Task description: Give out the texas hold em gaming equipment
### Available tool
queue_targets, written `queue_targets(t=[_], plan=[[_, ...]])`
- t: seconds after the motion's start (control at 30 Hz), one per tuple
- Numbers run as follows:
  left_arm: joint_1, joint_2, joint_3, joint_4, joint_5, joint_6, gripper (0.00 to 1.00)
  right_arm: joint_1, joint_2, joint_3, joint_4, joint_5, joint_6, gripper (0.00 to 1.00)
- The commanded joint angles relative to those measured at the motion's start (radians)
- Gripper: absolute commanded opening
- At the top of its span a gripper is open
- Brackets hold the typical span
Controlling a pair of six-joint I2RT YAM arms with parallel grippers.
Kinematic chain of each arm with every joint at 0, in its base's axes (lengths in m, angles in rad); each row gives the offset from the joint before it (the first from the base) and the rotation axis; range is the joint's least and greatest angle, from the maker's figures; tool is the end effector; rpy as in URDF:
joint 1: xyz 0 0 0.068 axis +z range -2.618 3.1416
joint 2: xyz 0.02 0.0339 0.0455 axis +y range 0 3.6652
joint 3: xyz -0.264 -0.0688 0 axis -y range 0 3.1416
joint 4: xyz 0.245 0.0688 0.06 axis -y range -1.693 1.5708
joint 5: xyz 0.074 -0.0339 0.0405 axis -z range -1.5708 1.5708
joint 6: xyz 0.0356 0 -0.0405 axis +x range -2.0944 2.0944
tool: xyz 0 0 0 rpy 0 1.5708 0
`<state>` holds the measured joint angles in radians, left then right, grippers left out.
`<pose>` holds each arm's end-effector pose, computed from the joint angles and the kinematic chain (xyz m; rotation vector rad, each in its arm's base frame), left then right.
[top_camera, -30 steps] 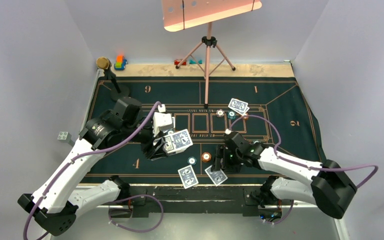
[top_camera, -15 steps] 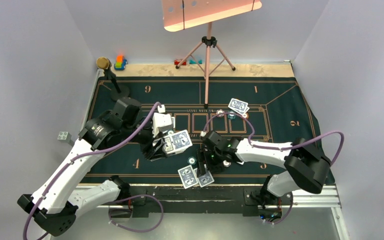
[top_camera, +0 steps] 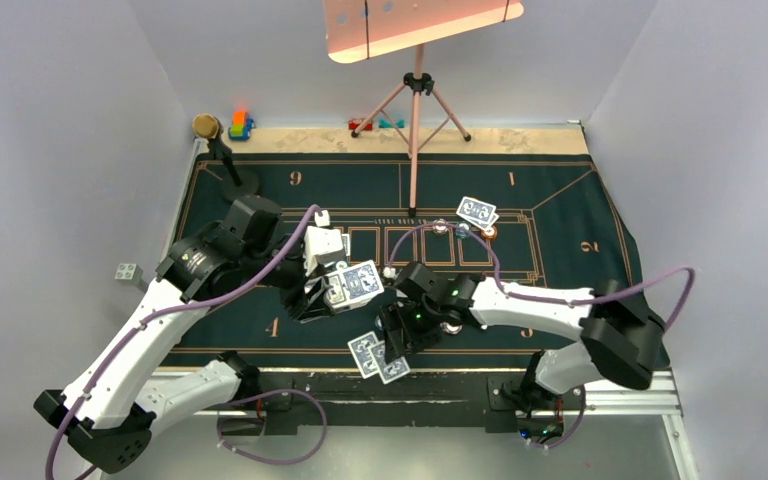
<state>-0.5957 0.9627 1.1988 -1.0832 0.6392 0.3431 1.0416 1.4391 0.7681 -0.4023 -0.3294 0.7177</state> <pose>0.1216 -0.1081 0.3690 1.3318 1.9720 -0.8878 0.1243 0.2354 0.1752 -0.5972 2.8848 0.8879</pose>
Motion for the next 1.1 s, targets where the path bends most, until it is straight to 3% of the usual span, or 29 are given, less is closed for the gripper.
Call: queue_targets(t=[0.0, 0.2, 0.43, 0.53, 0.77, 1.07], plan=[[0.006, -0.017, 0.039, 0.013, 0.009, 0.010, 0.00, -0.007, -0.169, 0.130, -0.210, 0.130, -0.065, 0.75], [0.006, -0.014, 0.044, 0.018, 0.018, 0.006, 0.00, -0.106, -0.300, 0.336, -0.419, 0.222, -0.110, 0.80], [0.006, -0.016, 0.045, 0.015, 0.019, 0.005, 0.00, -0.244, -0.373, 0.476, -0.487, 0.147, -0.166, 0.86], [0.005, -0.017, 0.040, 0.017, 0.022, 0.004, 0.00, -0.248, -0.395, 0.505, -0.411, 0.064, -0.156, 0.91], [0.005, -0.013, 0.050, 0.020, 0.028, 0.002, 0.00, -0.247, -0.322, 0.423, -0.061, -0.164, -0.038, 0.96], [0.006, -0.011, 0.053, 0.019, 0.028, 0.002, 0.00, -0.216, -0.177, 0.429, 0.051, -0.185, -0.012, 0.98]])
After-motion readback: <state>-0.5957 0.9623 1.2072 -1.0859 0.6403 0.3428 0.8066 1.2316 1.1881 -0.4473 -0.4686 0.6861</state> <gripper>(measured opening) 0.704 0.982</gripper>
